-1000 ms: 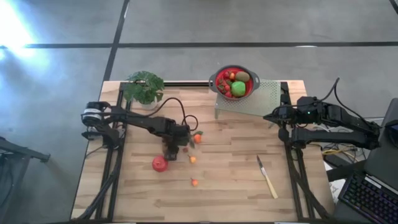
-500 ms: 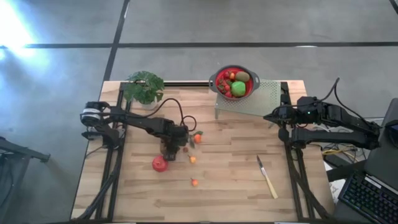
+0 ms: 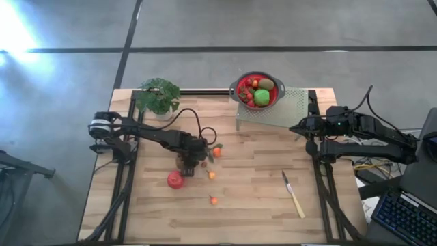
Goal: Pick & Place Fruit
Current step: Put the black cherry into the strainer bowl on the shelf
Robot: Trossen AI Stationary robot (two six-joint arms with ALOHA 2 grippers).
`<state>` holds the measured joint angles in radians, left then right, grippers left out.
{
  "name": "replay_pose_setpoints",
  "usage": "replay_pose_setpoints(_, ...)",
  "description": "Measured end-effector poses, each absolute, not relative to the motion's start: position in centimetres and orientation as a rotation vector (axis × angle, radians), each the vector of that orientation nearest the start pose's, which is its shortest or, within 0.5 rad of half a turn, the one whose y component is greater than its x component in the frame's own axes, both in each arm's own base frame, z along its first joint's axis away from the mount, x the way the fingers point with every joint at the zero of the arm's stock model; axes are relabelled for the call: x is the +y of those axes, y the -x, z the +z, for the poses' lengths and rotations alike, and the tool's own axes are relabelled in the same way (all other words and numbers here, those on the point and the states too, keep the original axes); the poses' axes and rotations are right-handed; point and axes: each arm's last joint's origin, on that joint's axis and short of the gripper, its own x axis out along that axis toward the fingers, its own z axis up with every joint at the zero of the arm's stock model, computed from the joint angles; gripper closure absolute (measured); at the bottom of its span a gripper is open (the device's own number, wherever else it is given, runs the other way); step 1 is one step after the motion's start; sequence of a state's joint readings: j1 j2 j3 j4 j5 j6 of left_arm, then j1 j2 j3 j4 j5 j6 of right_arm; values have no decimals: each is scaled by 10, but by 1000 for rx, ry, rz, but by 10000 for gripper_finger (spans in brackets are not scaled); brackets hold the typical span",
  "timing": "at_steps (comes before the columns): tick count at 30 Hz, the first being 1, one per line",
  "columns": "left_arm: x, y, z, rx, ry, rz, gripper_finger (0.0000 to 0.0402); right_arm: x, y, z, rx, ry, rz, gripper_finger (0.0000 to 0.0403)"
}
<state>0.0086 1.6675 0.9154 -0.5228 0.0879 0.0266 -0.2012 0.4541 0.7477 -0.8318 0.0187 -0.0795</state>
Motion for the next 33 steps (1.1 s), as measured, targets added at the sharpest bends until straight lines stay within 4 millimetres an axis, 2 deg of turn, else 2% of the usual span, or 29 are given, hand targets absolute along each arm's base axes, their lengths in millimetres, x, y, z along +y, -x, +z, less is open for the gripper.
replay_pose_setpoints(9, 0, -295, 151, 1255, 33, -81, 305, -17, -81, 298, 545, 28, -193, 390)
replay_pose_setpoints(19, 0, -297, 152, 1245, 32, -79, 394, -17, -81, 298, 545, 28, -193, 390)
replay_pose_setpoints(33, 0, -298, 153, 1242, 33, -80, 399, -17, -81, 298, 545, 28, -193, 390)
